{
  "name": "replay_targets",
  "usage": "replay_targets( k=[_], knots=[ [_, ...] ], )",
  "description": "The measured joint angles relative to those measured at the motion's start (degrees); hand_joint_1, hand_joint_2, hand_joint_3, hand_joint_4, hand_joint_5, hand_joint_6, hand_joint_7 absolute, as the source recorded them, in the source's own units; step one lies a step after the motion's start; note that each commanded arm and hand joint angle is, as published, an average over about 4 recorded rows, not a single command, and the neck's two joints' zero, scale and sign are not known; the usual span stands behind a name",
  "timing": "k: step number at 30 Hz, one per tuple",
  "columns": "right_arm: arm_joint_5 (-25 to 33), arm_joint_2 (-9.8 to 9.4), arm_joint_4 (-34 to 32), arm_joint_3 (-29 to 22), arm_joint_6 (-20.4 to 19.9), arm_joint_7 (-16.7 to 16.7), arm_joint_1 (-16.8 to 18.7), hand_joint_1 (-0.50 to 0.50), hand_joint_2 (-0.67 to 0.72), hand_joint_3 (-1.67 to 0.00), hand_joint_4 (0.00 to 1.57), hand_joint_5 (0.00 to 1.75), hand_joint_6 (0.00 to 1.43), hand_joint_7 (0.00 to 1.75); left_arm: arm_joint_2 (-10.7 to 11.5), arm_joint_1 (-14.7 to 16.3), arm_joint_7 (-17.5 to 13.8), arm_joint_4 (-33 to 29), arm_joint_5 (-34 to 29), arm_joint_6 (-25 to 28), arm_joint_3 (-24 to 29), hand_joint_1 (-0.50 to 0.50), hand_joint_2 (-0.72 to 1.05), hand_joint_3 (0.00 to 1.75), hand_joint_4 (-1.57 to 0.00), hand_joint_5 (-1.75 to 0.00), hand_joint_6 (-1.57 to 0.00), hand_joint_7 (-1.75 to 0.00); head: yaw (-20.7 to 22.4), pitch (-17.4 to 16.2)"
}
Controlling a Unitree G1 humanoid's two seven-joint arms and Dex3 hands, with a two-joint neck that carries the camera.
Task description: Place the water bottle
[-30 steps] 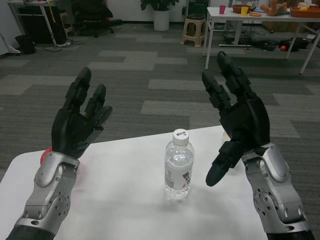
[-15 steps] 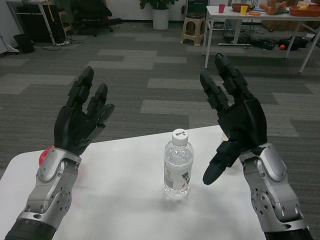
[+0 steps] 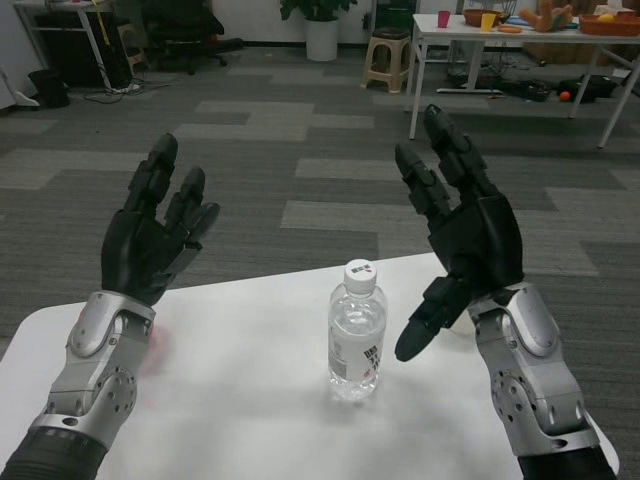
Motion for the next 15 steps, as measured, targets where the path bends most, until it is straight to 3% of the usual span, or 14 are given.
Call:
replay_targets(
  k=[9,15],
  knots=[
    [-0.5,0.02,2.45,1.07,-0.34,-0.38,-2.17,-0.38,0.41,0.0,0.0,0.0,0.0,0.0,0.61,-1.39,-0.01,1.45,-0.39,-0.11,0.13,-0.5,1.05,0.02,0.0,0.0,0.0,0.0,0.72,-0.33],
    [-0.47,0.01,2.73,1.46,-0.71,-0.37,-2.23,-0.38,0.41,0.0,0.0,0.0,0.0,0.0,0.92,-1.39,-0.01,1.53,-0.4,-0.11,0.05,-0.5,1.05,0.07,0.0,0.0,0.0,0.0,1.55,-0.76]
  ],
)
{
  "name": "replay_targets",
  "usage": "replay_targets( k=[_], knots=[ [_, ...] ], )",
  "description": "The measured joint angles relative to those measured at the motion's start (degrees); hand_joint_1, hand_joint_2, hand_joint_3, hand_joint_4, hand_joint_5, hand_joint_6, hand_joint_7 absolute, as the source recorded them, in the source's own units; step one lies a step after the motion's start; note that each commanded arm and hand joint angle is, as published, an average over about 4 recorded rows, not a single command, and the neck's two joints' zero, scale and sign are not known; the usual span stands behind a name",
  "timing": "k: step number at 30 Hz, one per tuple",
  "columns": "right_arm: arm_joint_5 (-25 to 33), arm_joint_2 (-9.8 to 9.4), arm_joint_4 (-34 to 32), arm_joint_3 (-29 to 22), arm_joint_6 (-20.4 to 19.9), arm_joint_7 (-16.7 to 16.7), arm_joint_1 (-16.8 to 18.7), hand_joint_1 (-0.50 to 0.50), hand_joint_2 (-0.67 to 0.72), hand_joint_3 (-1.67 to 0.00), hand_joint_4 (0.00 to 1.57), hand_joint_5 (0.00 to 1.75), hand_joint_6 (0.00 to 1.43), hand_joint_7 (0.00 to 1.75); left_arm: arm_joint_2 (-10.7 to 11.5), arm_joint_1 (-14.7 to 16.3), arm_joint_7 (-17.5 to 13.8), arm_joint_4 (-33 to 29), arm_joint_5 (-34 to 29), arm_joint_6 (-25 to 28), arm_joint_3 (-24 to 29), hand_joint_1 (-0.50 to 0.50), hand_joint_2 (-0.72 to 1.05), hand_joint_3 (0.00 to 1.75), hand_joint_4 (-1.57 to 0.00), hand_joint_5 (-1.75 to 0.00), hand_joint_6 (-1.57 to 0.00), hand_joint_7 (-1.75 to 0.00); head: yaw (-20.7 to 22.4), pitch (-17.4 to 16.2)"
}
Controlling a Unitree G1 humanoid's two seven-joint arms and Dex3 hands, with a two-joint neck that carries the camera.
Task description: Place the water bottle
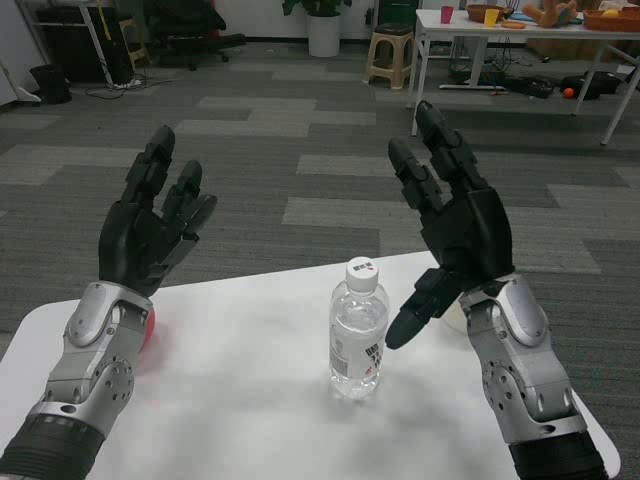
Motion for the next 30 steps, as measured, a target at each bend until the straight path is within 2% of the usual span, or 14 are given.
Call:
replay_targets(
  k=[9,17,20,30],
  knots=[
    [1.64,-0.82,0.0,-0.56,-0.19,0.19,0.01,-0.38,0.38,0.0,0.0,0.0,0.0,0.0,-0.3,0.03,0.0,-0.27,0.1,-0.46,-0.54,-0.5,1.05,0.09,0.0,0.0,0.0,0.0,0.7,1.27],
    [4.25,-2.5,0.07,-2.13,-0.48,0.5,0.02,-0.38,0.34,0.0,0.0,0.0,0.0,0.0,-2.28,0.32,0.06,-1.36,1.15,-1.49,-0.97,-0.5,1.05,0.07,0.0,0.0,0.0,0.0,-0.83,1.05],
    [4.53,-2.58,0.01,-2.8,-0.57,0.49,0.14,-0.38,0.38,0.0,0.0,0.0,0.0,0.0,-2.45,0.49,-0.07,-1.68,1.17,-1.55,-1.9,-0.5,1.05,0.09,0.0,0.0,0.0,0.0,-1.56,0.89],
    [4.58,-2.55,-0.83,-3.69,-1.06,0.52,1.69,-0.38,0.34,0.0,0.0,0.0,0.0,0.0,-2.59,2.06,-1.08,-1.7,1.04,-1.66,-3.87,-0.5,1.05,0.07,0.0,0.0,0.0,0.0,-2.28,0.72]
  ],
)
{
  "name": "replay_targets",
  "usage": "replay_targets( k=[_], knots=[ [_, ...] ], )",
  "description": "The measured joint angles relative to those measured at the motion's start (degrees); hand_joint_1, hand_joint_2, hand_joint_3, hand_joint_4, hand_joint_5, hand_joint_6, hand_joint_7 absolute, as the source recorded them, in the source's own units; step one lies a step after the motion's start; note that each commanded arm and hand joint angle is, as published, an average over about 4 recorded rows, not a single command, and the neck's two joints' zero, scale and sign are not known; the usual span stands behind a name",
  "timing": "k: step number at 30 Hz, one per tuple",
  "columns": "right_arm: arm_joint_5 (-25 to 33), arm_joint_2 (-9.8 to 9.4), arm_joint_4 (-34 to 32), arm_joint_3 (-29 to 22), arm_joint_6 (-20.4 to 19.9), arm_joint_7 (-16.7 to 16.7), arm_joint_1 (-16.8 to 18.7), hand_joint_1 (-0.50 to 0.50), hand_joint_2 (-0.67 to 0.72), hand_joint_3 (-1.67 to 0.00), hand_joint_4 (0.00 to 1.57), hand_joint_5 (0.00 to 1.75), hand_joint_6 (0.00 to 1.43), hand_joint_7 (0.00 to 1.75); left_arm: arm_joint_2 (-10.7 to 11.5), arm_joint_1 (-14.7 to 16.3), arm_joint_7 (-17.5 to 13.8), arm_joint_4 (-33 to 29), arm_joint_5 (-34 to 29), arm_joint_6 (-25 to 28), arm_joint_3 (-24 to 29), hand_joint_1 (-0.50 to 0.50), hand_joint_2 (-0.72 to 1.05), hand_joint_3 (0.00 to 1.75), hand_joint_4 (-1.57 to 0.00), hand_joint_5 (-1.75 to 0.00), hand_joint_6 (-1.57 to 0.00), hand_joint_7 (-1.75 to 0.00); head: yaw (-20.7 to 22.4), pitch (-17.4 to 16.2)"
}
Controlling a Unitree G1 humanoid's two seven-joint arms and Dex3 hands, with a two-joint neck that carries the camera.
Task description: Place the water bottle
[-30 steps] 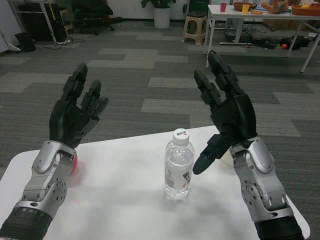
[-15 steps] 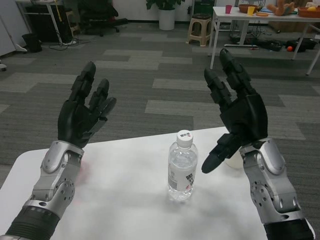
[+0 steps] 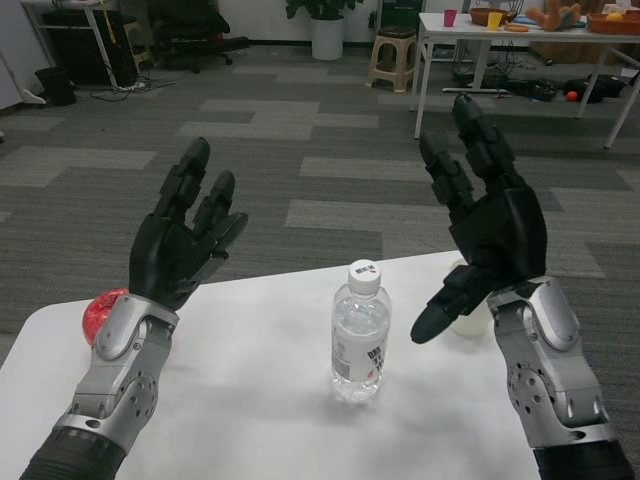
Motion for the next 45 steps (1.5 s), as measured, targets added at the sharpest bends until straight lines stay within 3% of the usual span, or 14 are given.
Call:
replay_targets(
  k=[8,19,26,36,45],
  knots=[
    [0.06,-1.27,-2.24,1.34,2.2,1.5,2.25,-0.38,0.3,0.0,0.0,0.0,0.0,0.0,0.12,0.23,-1.72,-0.01,-0.06,-0.09,-0.1,-0.5,1.05,0.09,0.0,0.0,0.0,0.0,-0.84,0.63],
    [-0.47,-1.79,-3.06,5.88,5.1,2.03,3.14,-0.35,0.3,0.0,0.0,0.0,0.0,0.0,1.93,3.77,-3.03,-0.17,0.1,-2.06,-0.29,-0.5,1.05,0.09,0.0,0.0,0.0,0.0,-0.91,1.12],
    [-1.07,-0.48,-1.09,8.84,5.28,2.31,2.6,-0.35,0.31,0.0,0.0,0.0,0.0,0.0,2.77,6.8,-3.23,-0.18,2.77,-3.27,-0.28,-0.5,1.05,0.09,0.0,0.0,0.0,0.0,-0.99,2.05],
    [-1.22,-0.26,-0.43,8.87,5.28,2.31,2.2,-0.35,0.34,0.0,0.0,0.0,0.0,0.0,2.78,7.18,-3.23,-0.18,3.0,-4.27,-0.05,-0.5,1.05,0.09,0.0,0.0,0.0,0.0,-0.62,2.55],
    [-1.2,-0.26,-3.14,5.32,5.29,2.3,2.08,-0.38,0.34,0.0,0.0,0.0,0.0,0.0,2.68,6.95,-3.23,-3.13,1.98,-5.8,2.29,-0.5,1.05,0.07,0.0,0.0,0.0,0.0,-0.61,2.48]
  ],
)
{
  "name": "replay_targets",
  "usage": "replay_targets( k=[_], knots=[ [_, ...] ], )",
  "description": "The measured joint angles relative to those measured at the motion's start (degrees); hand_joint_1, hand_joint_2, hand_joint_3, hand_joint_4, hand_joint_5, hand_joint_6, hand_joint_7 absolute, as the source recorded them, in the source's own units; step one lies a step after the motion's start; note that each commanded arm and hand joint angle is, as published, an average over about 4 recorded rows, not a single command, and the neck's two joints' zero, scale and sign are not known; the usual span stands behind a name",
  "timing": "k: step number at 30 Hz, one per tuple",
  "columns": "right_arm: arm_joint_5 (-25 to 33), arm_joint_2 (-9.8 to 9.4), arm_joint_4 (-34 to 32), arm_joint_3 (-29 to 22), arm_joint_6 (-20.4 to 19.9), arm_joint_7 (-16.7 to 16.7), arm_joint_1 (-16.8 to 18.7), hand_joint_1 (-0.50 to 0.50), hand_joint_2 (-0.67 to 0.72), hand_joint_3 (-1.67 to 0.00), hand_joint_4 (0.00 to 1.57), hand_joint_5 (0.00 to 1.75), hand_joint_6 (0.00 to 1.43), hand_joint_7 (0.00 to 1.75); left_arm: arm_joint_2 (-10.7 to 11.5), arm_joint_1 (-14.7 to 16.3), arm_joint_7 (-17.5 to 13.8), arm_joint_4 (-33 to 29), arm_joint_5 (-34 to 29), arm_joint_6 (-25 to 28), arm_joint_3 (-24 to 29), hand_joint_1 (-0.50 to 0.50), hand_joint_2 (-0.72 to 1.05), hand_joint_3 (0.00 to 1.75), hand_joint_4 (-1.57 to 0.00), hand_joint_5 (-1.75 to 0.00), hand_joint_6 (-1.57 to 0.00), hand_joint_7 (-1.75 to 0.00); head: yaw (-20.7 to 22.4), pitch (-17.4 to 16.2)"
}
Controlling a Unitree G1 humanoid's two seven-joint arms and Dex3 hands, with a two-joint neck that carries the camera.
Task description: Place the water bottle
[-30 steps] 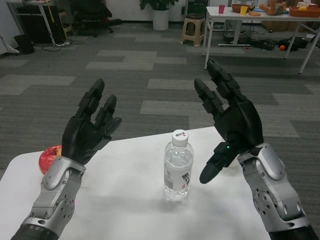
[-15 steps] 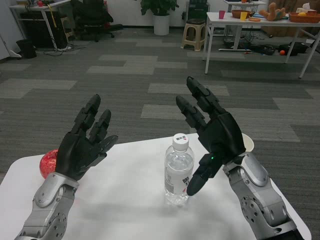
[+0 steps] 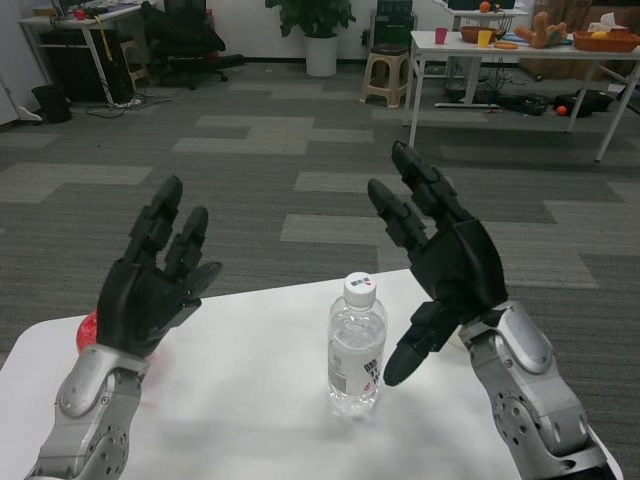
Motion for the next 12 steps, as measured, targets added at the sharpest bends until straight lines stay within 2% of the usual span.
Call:
replay_targets(
  k=[6,12],
  knots=[
    [0.07,-0.03,-2.54,-1.62,0.0,0.01,-0.11,-0.38,0.33,0.0,0.0,0.0,0.0,0.0,0.18,-0.53,0.02,-2.89,0.03,-0.21,3.48,-0.5,1.05,0.09,0.0,0.0,0.0,0.0,-0.23,-0.01],
    [0.07,-0.04,-2.59,-1.62,0.0,0.0,-0.14,-0.38,0.28,0.0,0.0,0.0,0.0,0.0,0.3,-0.54,0.02,-3.06,0.03,-0.21,3.95,-0.5,1.05,0.06,0.0,0.0,0.0,0.0,0.06,-0.22]
  ],
)
